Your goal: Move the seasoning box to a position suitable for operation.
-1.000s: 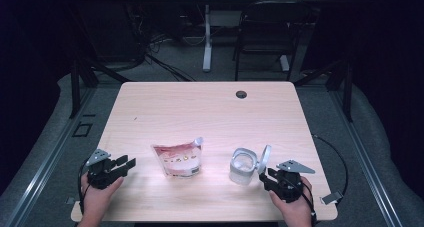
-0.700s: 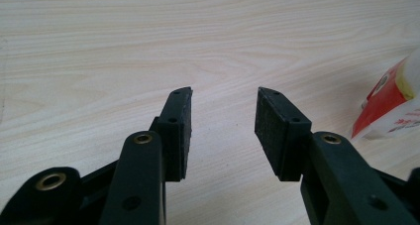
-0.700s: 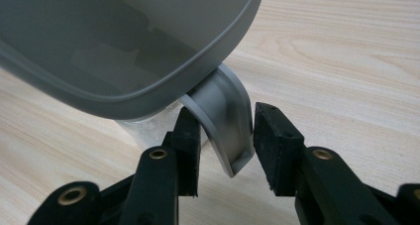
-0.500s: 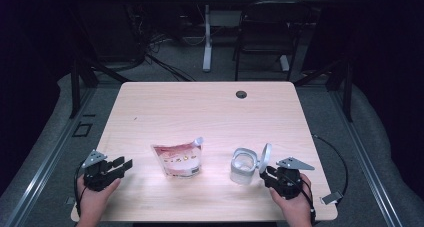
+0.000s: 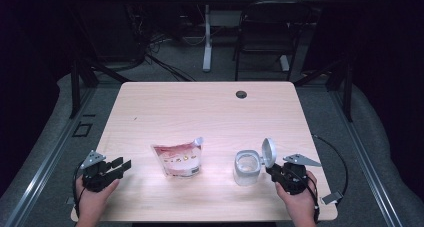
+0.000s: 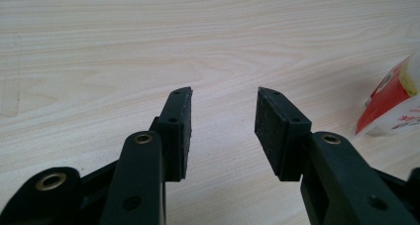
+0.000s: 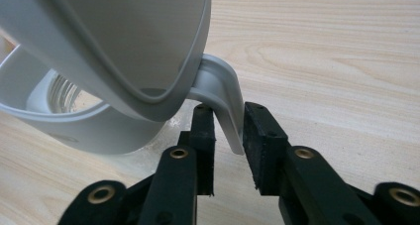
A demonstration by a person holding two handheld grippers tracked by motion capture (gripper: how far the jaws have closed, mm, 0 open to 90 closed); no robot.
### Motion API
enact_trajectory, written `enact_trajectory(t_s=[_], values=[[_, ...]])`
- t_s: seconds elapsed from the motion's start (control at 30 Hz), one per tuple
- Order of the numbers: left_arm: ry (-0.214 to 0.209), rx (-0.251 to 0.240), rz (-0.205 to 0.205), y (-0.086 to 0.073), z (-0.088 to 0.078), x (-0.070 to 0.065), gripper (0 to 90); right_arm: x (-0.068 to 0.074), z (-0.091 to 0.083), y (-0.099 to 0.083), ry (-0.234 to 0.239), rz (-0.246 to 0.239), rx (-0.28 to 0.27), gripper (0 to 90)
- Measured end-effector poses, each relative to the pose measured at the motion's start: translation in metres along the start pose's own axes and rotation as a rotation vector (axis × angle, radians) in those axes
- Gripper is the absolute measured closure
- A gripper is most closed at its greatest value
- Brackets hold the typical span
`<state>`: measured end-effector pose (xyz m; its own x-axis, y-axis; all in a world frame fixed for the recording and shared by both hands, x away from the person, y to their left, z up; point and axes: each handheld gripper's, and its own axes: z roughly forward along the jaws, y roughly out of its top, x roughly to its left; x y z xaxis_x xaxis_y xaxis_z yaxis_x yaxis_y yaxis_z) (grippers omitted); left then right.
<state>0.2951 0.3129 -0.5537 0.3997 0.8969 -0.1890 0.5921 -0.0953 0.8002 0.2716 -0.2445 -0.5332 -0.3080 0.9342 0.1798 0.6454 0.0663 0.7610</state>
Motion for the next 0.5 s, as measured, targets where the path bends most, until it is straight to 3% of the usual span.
enact_trajectory(t_s=[0.23, 0.5], values=[[0.004, 0.000, 0.000, -0.001, -0.001, 0.000, 58.3, -0.004, 0.003, 0.005, 0.007, 0.024, -0.015, 79.3], [0.005, 0.003, -0.001, -0.001, 0.000, 0.000, 58.4, -0.014, 0.014, 0.013, 0.053, 0.060, -0.026, 77.5]])
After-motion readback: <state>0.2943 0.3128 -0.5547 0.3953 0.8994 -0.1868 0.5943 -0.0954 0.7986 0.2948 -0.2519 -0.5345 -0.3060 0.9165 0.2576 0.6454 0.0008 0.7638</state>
